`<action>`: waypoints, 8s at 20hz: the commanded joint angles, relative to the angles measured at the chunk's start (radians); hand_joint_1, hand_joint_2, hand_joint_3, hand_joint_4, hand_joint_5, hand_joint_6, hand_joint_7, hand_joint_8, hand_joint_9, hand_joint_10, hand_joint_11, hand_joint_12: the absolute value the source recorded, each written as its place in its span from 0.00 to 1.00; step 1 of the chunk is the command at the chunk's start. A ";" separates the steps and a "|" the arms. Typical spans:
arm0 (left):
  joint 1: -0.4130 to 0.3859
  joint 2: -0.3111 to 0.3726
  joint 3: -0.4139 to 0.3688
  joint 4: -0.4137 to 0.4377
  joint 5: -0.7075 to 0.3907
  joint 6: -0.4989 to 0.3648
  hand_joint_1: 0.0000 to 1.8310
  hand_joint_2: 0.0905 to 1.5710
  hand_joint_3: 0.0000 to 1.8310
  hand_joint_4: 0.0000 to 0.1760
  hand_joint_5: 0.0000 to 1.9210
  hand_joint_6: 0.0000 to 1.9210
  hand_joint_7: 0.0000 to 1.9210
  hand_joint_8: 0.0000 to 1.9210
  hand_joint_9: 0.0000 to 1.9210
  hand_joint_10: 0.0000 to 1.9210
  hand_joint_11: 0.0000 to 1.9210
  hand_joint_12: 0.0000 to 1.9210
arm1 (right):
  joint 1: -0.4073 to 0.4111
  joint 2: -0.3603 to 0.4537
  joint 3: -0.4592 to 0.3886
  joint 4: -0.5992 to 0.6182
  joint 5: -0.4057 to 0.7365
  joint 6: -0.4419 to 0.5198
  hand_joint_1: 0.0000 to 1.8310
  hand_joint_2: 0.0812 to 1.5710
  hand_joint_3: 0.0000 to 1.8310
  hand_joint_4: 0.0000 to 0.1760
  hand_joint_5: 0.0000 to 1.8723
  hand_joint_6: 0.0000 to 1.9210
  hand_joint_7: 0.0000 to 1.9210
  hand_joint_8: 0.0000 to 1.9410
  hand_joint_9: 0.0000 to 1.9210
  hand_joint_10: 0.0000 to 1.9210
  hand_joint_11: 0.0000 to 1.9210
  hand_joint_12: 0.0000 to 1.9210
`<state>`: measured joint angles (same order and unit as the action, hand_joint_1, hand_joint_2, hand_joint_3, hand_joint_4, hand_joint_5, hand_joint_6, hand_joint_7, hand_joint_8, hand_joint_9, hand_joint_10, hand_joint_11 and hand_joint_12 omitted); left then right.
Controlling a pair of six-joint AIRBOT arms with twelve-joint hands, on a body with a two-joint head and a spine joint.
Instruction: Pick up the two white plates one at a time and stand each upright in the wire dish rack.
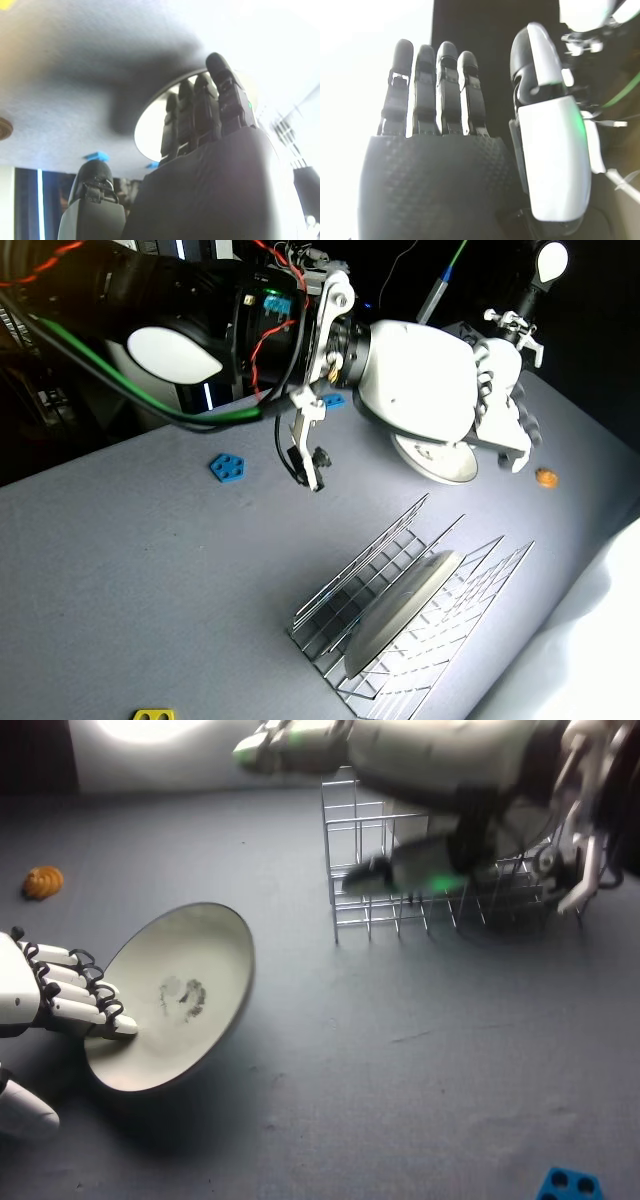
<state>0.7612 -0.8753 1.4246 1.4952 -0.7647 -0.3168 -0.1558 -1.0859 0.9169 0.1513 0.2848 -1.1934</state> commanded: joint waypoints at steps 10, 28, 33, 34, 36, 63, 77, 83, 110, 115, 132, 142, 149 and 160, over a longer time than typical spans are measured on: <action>0.050 -0.021 -0.009 0.022 -0.019 -0.011 0.00 0.70 0.00 0.00 0.11 0.00 0.14 0.00 0.12 0.00 0.00 0.29 | -0.154 -0.092 -0.018 -0.009 0.171 -0.210 0.66 0.51 0.00 0.00 0.00 0.00 0.00 0.00 0.00 0.00 0.00 0.00; 0.035 -0.024 -0.003 0.023 -0.022 -0.011 0.00 0.70 0.00 0.00 0.12 0.00 0.14 0.00 0.13 0.00 0.00 0.29 | -0.217 -0.478 0.325 -0.111 0.166 -0.278 0.65 0.56 0.00 0.00 0.04 0.00 0.00 0.00 0.00 0.00 0.00 0.20; 0.035 -0.027 -0.002 0.023 -0.021 -0.011 0.00 0.70 0.00 0.00 0.11 0.00 0.13 0.00 0.12 0.00 0.00 0.28 | -0.227 -0.548 0.400 -0.111 0.188 -0.274 0.65 0.60 0.01 0.00 0.05 0.00 0.02 0.00 0.02 0.01 0.00 0.33; 0.035 -0.028 -0.002 0.023 -0.021 -0.011 0.00 0.70 0.00 0.00 0.11 0.00 0.13 0.00 0.12 0.00 0.00 0.27 | -0.225 -0.557 0.412 -0.111 0.194 -0.274 0.66 0.61 0.01 0.00 0.07 0.01 0.03 0.01 0.03 0.01 0.00 0.34; 0.035 -0.029 -0.001 0.023 -0.021 -0.011 0.00 0.70 0.00 0.00 0.14 0.00 0.16 0.00 0.15 0.00 0.00 0.35 | -0.218 -0.573 0.437 -0.111 0.200 -0.274 0.66 0.62 0.01 0.00 0.11 0.01 0.08 0.01 0.07 0.02 0.00 0.44; -0.232 0.020 -0.002 0.025 -0.027 -0.009 0.00 0.70 0.00 0.00 0.11 0.00 0.14 0.00 0.12 0.00 0.00 0.27 | -0.207 -0.556 0.414 -0.111 0.249 -0.284 0.75 0.71 0.00 0.00 0.46 0.58 0.50 0.51 0.44 0.68 0.36 0.76; -0.412 0.062 0.001 0.041 -0.036 -0.009 0.00 0.70 0.00 0.00 0.12 0.00 0.15 0.00 0.13 0.00 0.00 0.31 | -0.127 -0.339 0.108 0.056 0.249 -0.334 0.75 0.71 0.00 0.00 0.46 0.58 0.51 0.50 0.45 0.67 0.37 0.75; -0.413 0.068 -0.008 0.041 -0.038 -0.016 0.00 0.70 0.00 0.00 0.12 0.00 0.15 0.00 0.14 0.00 0.00 0.30 | -0.015 -0.226 -0.012 0.263 0.167 -0.375 0.75 0.71 0.00 0.00 0.46 0.57 0.51 0.50 0.45 0.67 0.36 0.75; -0.429 0.095 -0.023 0.063 -0.026 -0.031 0.00 0.69 0.00 0.00 0.12 0.00 0.15 0.00 0.13 0.00 0.00 0.29 | 0.253 0.043 -0.095 1.395 0.202 -0.745 0.75 0.71 0.00 0.00 0.46 0.57 0.52 0.51 0.44 0.67 0.35 0.76; -0.433 0.093 -0.024 0.060 -0.026 -0.032 0.00 0.69 0.00 0.00 0.12 0.00 0.15 0.00 0.13 0.00 0.00 0.31 | 0.242 0.054 -0.079 1.395 0.202 -0.752 0.75 0.71 0.00 0.00 0.46 0.58 0.51 0.51 0.44 0.67 0.35 0.75; -0.440 0.081 -0.012 0.070 -0.022 -0.032 0.00 0.69 0.00 0.00 0.14 0.00 0.16 0.00 0.15 0.00 0.00 0.33 | 0.194 0.074 -0.035 1.372 0.216 -0.796 0.75 0.71 0.00 0.00 0.46 0.58 0.51 0.51 0.44 0.67 0.35 0.76; -0.437 0.080 -0.019 0.073 -0.021 -0.032 0.00 0.69 0.00 0.00 0.13 0.00 0.16 0.00 0.14 0.00 0.00 0.32 | 0.168 0.077 0.018 1.372 0.215 -0.790 0.75 0.71 0.00 0.00 0.46 0.58 0.51 0.52 0.44 0.66 0.36 0.75; -0.433 0.077 -0.022 0.073 -0.020 -0.032 0.00 0.69 0.00 0.00 0.13 0.00 0.16 0.00 0.14 0.00 0.00 0.32 | 0.136 0.070 0.031 1.372 0.191 -0.792 0.75 0.71 0.00 0.00 0.46 0.57 0.50 0.52 0.45 0.67 0.36 0.75; -0.434 0.070 -0.015 0.073 -0.020 -0.032 0.00 0.70 0.00 0.00 0.13 0.00 0.16 0.00 0.14 0.00 0.00 0.32 | 0.099 0.017 0.099 1.372 0.151 -0.786 0.75 0.72 0.00 0.00 0.45 0.60 0.50 0.54 0.43 0.68 0.35 0.76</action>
<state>0.3332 -0.8078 1.4002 1.6276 -0.7769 -0.3462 -0.0669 -1.0748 1.0176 1.5703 0.4294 -1.9907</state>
